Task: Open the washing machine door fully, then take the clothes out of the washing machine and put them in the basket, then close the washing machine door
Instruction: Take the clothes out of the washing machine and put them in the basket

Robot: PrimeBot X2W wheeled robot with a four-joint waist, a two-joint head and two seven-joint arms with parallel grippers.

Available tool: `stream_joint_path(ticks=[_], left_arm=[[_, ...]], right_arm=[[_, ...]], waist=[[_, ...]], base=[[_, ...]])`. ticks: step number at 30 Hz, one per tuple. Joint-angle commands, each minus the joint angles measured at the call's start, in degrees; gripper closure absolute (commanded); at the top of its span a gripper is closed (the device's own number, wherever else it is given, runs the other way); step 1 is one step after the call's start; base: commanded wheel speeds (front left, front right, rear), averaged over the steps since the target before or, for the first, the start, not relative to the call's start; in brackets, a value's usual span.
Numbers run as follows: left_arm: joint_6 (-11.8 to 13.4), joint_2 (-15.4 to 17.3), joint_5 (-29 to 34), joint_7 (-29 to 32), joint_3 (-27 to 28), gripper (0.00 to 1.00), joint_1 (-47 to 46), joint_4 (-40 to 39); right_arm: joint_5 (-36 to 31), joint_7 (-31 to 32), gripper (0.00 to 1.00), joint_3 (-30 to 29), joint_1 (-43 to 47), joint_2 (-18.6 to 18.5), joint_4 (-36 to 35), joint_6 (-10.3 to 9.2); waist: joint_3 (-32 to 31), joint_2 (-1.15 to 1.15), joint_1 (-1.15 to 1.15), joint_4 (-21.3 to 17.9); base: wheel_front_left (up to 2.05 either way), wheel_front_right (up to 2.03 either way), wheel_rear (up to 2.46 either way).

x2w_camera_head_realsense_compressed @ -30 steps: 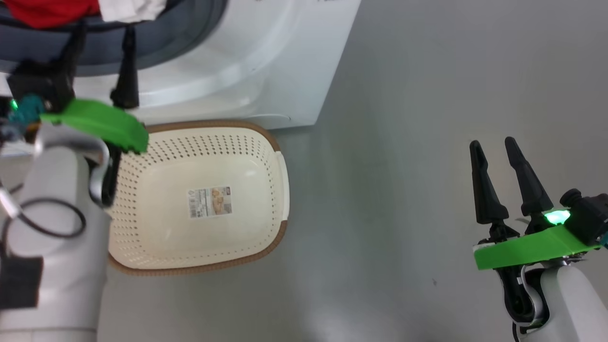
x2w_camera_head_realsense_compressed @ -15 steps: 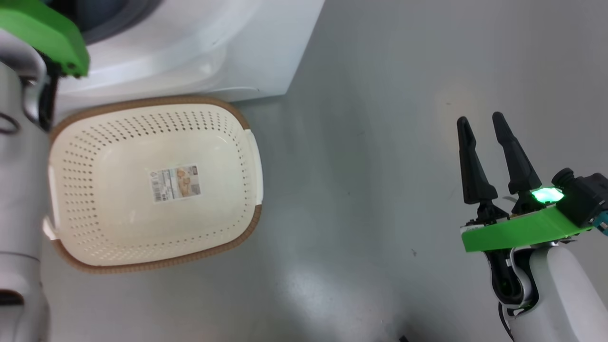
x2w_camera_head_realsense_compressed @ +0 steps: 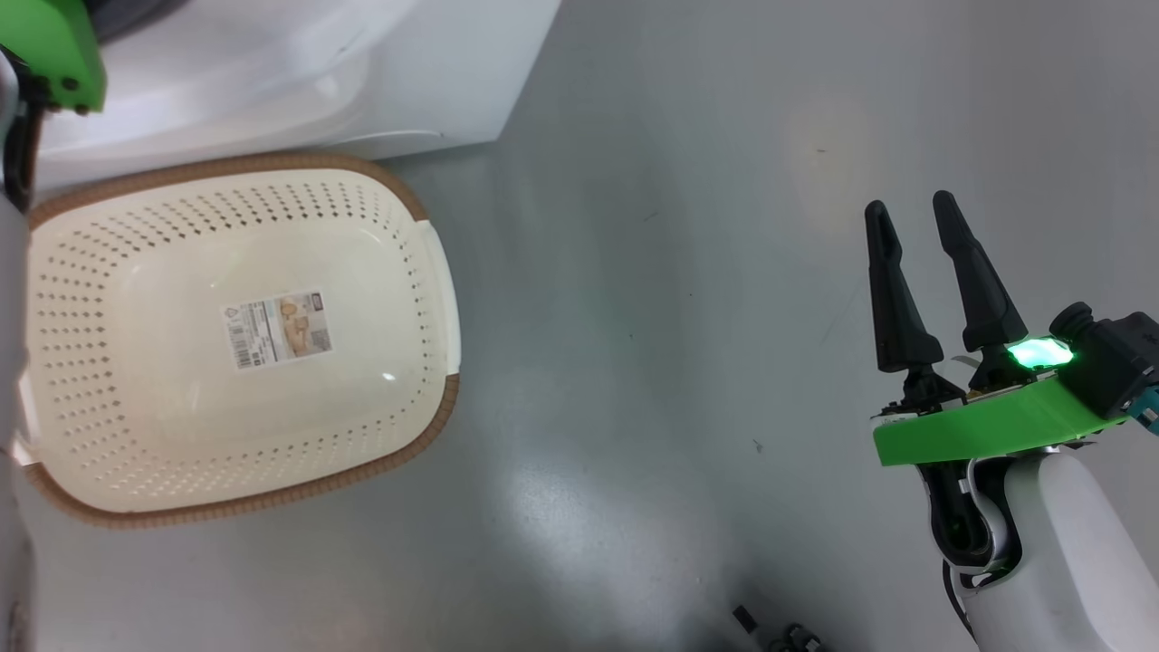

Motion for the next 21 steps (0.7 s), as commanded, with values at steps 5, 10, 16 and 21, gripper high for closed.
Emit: stream_joint_path(ticks=[5, 10, 16, 21], left_arm=[[0.21, 2.57, 0.13, 0.12, -0.46, 0.62, -1.47, 0.82], [0.24, 2.29, -0.14, -0.53, -0.84, 1.00, -1.27, 1.49], [0.64, 1.55, -1.07, -3.28, -0.82, 1.00, -0.86, 1.80], [1.36, 0.08, -3.70, -5.71, 1.12, 1.00, 0.67, 0.21]], right_arm=[[0.38, -0.37, 0.00, 0.89, 0.07, -0.13, -1.55, 0.37], [0.24, -0.37, 0.00, 0.79, 0.03, -0.13, -1.58, 0.37], [0.00, -0.37, 0.00, 0.64, 0.01, -0.37, -1.69, 0.37], [-0.22, -0.37, 0.00, -0.10, 0.56, -0.79, -1.76, 0.37]], waist=[[0.49, 0.00, 0.00, -0.76], [0.22, 0.00, 0.00, -0.67], [-0.46, 0.00, 0.00, -0.06], [-1.76, 0.00, 0.00, 1.37]], base=[[0.00, 0.00, 0.00], [0.00, 0.00, 0.00], [0.00, 0.00, 0.00], [0.00, 0.00, 0.00]])
